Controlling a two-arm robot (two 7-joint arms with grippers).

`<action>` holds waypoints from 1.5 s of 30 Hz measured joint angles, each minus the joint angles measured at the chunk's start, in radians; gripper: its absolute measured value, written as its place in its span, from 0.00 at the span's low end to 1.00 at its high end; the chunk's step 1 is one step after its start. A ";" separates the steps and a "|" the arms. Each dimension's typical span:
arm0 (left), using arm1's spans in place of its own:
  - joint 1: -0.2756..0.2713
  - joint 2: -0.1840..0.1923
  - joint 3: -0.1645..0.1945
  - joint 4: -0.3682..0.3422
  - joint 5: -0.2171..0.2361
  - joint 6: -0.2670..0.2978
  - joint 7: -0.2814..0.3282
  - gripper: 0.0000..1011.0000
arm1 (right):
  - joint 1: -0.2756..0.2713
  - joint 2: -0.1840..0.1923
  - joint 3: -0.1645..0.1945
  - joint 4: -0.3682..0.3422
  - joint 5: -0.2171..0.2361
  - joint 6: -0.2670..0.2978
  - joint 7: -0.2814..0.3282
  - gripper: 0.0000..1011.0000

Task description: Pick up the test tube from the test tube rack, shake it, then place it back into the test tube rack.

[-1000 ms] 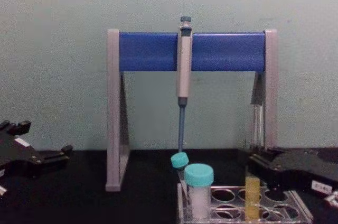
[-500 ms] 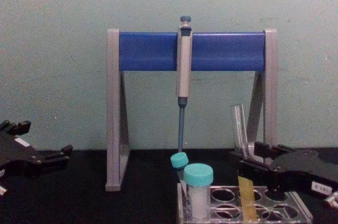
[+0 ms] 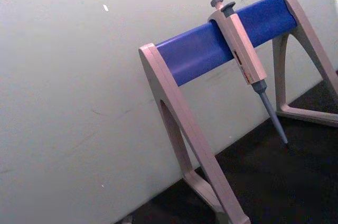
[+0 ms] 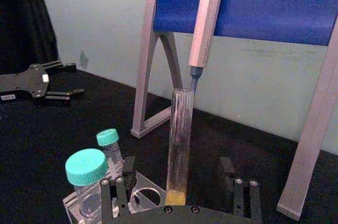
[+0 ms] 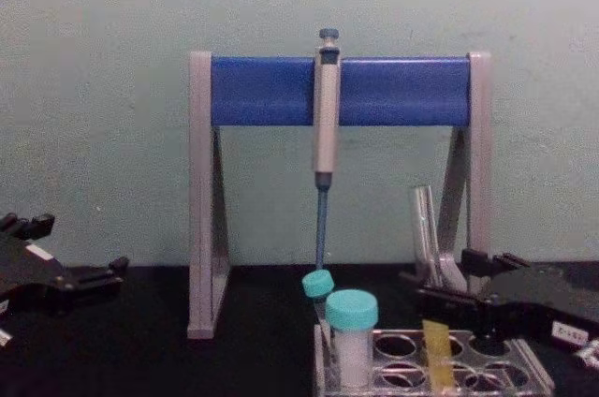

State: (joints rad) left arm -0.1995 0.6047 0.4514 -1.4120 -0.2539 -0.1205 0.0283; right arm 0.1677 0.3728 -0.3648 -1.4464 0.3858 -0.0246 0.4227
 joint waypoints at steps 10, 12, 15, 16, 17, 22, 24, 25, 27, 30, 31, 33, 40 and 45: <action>0.000 0.000 0.000 0.000 0.000 0.000 0.000 1.00 | -0.022 0.018 0.010 -0.031 0.003 -0.003 0.005 0.99; 0.000 0.000 0.000 0.000 0.000 0.000 0.000 1.00 | -0.033 0.026 0.016 -0.047 0.003 -0.005 0.003 0.99; 0.000 0.000 0.000 0.000 0.000 0.000 0.000 1.00 | -0.067 0.041 0.035 -0.089 0.001 -0.013 -0.018 0.99; 0.000 0.000 0.000 0.000 0.000 0.000 0.000 1.00 | -0.077 0.044 0.041 -0.099 0.000 -0.015 -0.026 0.99; 0.000 0.000 0.000 0.000 0.000 0.000 0.000 1.00 | -0.097 0.047 0.056 -0.119 -0.004 -0.019 -0.044 0.99; 0.000 0.000 0.000 0.000 0.000 0.000 0.000 1.00 | -0.172 0.036 0.116 -0.173 -0.036 -0.039 -0.147 0.99; 0.000 0.000 0.000 0.000 0.000 0.000 0.000 1.00 | -0.199 0.025 0.139 -0.187 -0.066 -0.048 -0.203 0.99; 0.000 0.000 0.000 0.000 0.000 0.000 0.000 1.00 | -0.208 0.020 0.146 -0.189 -0.077 -0.050 -0.221 0.99; 0.000 0.000 0.000 0.000 0.000 0.000 0.000 1.00 | -0.227 0.006 0.162 -0.189 -0.110 -0.056 -0.273 0.99; 0.000 0.000 0.000 0.000 0.000 0.000 0.000 1.00 | -0.241 -0.014 0.178 -0.175 -0.138 -0.059 -0.316 0.99; 0.000 0.000 0.000 0.000 0.000 0.000 0.000 1.00 | -0.243 -0.018 0.180 -0.170 -0.141 -0.059 -0.321 0.99; 0.000 0.000 0.000 0.000 0.000 0.000 0.000 1.00 | -0.244 -0.029 0.183 -0.149 -0.155 -0.056 -0.334 0.99; 0.000 0.000 0.000 0.000 0.000 0.000 0.000 1.00 | -0.230 -0.062 0.185 -0.082 -0.176 -0.036 -0.341 0.99; 0.000 0.000 0.000 0.000 0.000 0.000 0.000 1.00 | -0.215 -0.076 0.186 -0.043 -0.185 -0.020 -0.328 0.99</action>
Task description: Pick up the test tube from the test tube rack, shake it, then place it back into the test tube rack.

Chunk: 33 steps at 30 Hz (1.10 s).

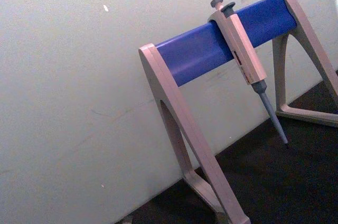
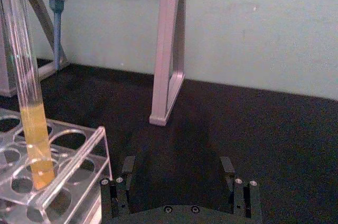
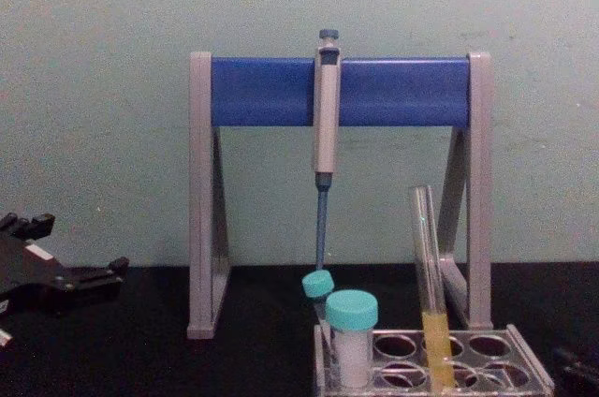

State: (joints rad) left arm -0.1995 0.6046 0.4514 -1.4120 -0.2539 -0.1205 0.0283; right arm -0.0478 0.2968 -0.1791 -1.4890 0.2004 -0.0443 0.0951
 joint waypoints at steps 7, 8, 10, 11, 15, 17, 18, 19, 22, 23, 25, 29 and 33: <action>0.000 0.000 0.000 0.000 0.000 0.000 0.000 1.00 | 0.018 -0.014 0.000 0.043 -0.015 0.014 0.031 0.99; 0.000 0.000 0.000 0.000 0.000 0.000 0.000 1.00 | 0.019 -0.015 0.000 0.047 -0.017 0.015 0.034 0.99; 0.000 0.000 0.000 0.000 0.000 0.000 0.000 1.00 | 0.023 -0.019 0.002 0.056 -0.021 0.017 0.041 0.99; 0.000 0.000 0.000 0.000 0.000 0.000 0.000 1.00 | 0.024 -0.021 0.002 0.058 -0.022 0.017 0.043 0.99; 0.000 0.000 0.000 0.000 0.000 0.000 0.000 1.00 | 0.024 -0.021 0.002 0.058 -0.023 0.018 0.044 0.99; 0.000 0.000 0.000 0.000 0.000 0.000 0.000 1.00 | 0.023 -0.020 0.002 0.057 -0.022 0.018 0.043 0.99; 0.000 0.000 0.000 0.000 0.000 0.000 0.000 1.00 | 0.023 -0.020 0.002 0.057 -0.022 0.017 0.043 0.99; 0.000 0.000 0.000 0.000 0.000 0.000 0.000 1.00 | 0.023 -0.020 0.002 0.057 -0.022 0.017 0.042 0.99; 0.000 0.000 0.000 0.000 0.000 0.000 0.000 1.00 | 0.022 -0.019 0.002 0.056 -0.022 0.017 0.041 0.99; 0.000 0.000 0.000 0.000 0.000 0.000 0.000 1.00 | 0.022 -0.019 0.002 0.055 -0.022 0.017 0.041 0.99; 0.000 0.000 0.000 0.000 0.000 0.000 0.000 1.00 | 0.022 -0.019 0.002 0.054 -0.022 0.017 0.041 0.99; 0.000 0.000 0.000 0.000 0.000 0.000 0.000 1.00 | 0.021 -0.019 0.002 0.054 -0.021 0.017 0.040 0.99; 0.000 0.000 0.000 0.000 0.000 0.000 0.000 1.00 | 0.021 -0.018 0.001 0.053 -0.021 0.016 0.039 0.99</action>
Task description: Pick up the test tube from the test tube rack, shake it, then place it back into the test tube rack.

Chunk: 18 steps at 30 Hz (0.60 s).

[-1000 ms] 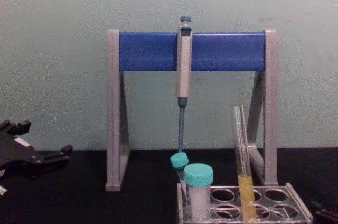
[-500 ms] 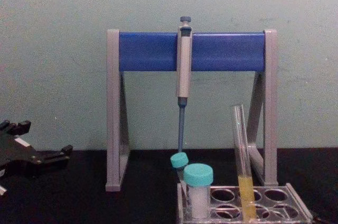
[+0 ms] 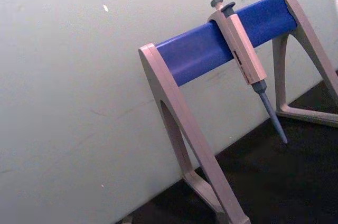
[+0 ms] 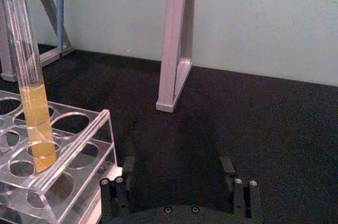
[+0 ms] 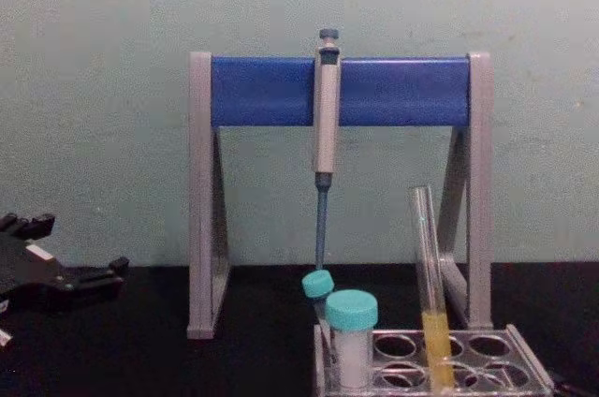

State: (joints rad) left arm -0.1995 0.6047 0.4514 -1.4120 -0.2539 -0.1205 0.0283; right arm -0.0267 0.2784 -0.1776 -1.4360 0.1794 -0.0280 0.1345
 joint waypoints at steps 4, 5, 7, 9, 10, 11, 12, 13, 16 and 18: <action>0.000 0.000 0.000 0.000 0.000 0.000 0.000 1.00 | 0.000 0.000 0.000 0.000 0.000 0.000 -0.001 0.99; 0.000 0.000 0.000 0.000 0.000 0.000 0.000 1.00 | -0.001 0.000 0.000 0.000 0.000 0.000 -0.001 0.99; 0.000 0.000 0.000 0.000 0.000 0.000 0.000 1.00 | -0.001 0.001 0.000 -0.001 0.001 -0.001 -0.001 0.99; 0.000 0.000 0.000 0.000 0.000 0.000 0.000 1.00 | -0.001 0.001 0.000 -0.001 0.001 -0.001 -0.001 0.99; 0.000 0.000 0.000 0.000 0.000 0.000 0.000 1.00 | -0.001 0.001 0.000 -0.001 0.001 -0.001 -0.001 0.99; 0.000 0.000 0.000 0.000 0.000 0.000 0.000 1.00 | -0.001 0.001 0.000 -0.001 0.001 -0.001 -0.001 0.99; 0.000 0.000 0.000 0.000 0.000 0.000 0.000 1.00 | -0.001 0.001 0.000 -0.001 0.001 -0.001 -0.001 0.99; 0.000 0.000 0.000 0.000 0.000 0.000 0.000 1.00 | -0.001 0.001 0.000 -0.001 0.001 -0.001 -0.002 0.99; 0.000 0.000 0.000 0.000 0.000 0.000 0.000 1.00 | -0.001 0.001 0.000 -0.002 0.002 -0.001 -0.002 0.99; 0.000 0.000 0.000 0.000 0.000 0.000 0.000 1.00 | -0.001 0.001 0.000 -0.002 0.002 -0.001 -0.002 0.99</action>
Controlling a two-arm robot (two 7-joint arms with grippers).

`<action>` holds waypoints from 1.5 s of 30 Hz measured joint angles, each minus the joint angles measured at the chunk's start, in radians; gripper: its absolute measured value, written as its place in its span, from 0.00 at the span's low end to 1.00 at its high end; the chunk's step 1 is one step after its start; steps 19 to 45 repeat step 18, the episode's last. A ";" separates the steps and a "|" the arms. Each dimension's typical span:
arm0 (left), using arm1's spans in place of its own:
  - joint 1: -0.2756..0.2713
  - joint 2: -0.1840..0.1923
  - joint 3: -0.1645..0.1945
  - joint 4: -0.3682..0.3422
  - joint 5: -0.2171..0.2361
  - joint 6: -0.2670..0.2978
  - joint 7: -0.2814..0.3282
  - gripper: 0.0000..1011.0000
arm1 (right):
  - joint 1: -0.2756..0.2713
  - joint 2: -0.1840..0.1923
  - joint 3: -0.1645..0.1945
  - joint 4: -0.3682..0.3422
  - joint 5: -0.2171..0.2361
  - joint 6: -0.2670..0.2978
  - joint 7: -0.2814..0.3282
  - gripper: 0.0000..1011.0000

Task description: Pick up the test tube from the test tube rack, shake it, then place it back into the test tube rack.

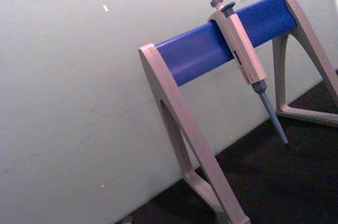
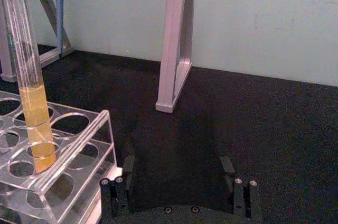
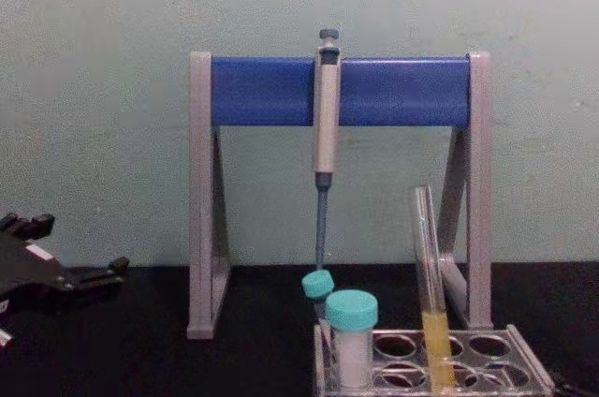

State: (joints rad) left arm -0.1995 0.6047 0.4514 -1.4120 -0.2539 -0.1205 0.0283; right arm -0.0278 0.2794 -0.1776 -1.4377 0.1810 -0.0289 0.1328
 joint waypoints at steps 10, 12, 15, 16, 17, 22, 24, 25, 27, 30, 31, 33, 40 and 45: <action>0.000 0.000 0.000 0.000 0.000 0.000 0.000 1.00 | 0.000 0.000 0.000 0.000 0.000 0.000 0.000 0.99; 0.000 0.000 0.000 0.000 0.000 0.000 0.000 1.00 | 0.000 0.000 0.000 0.000 0.000 0.000 0.000 0.99; 0.000 0.000 0.000 0.000 0.000 0.000 0.000 1.00 | 0.000 0.000 0.000 0.000 0.000 0.000 0.000 0.99; 0.000 0.000 0.000 0.000 0.000 0.000 0.000 1.00 | 0.000 0.000 0.000 0.000 0.000 0.000 0.000 0.99; 0.000 0.000 0.000 0.000 0.000 0.000 0.000 1.00 | 0.000 0.000 0.000 0.000 0.000 0.000 0.000 0.99; 0.000 0.000 0.000 0.000 0.000 0.000 0.000 1.00 | 0.000 0.000 0.000 0.000 0.000 0.000 0.000 0.99; 0.000 0.000 0.000 0.000 0.000 0.000 0.000 1.00 | 0.000 0.000 0.000 0.000 0.000 0.000 0.000 0.99; 0.000 0.000 0.000 0.000 0.000 0.000 0.000 1.00 | 0.000 0.000 0.000 0.000 0.000 0.000 0.000 0.99; 0.000 0.000 0.000 0.000 0.000 0.000 0.000 1.00 | 0.000 0.000 0.000 0.000 0.000 0.000 0.000 0.99; 0.000 0.000 0.000 0.000 0.000 0.000 0.000 1.00 | 0.000 0.000 0.000 0.000 0.000 0.000 0.000 0.99; 0.000 0.000 0.000 0.000 0.000 0.000 0.000 1.00 | 0.000 0.000 0.000 0.000 0.000 0.000 0.000 0.99; 0.000 0.000 0.000 0.000 0.000 0.000 0.000 1.00 | 0.000 0.000 0.000 0.000 0.000 0.000 0.000 0.99; 0.000 0.000 0.000 0.000 0.000 0.000 0.000 1.00 | 0.000 0.000 0.000 0.000 0.000 0.000 0.000 0.99; 0.000 0.000 0.000 0.000 0.000 0.000 0.000 1.00 | 0.000 0.000 0.000 0.000 0.000 0.000 0.000 0.99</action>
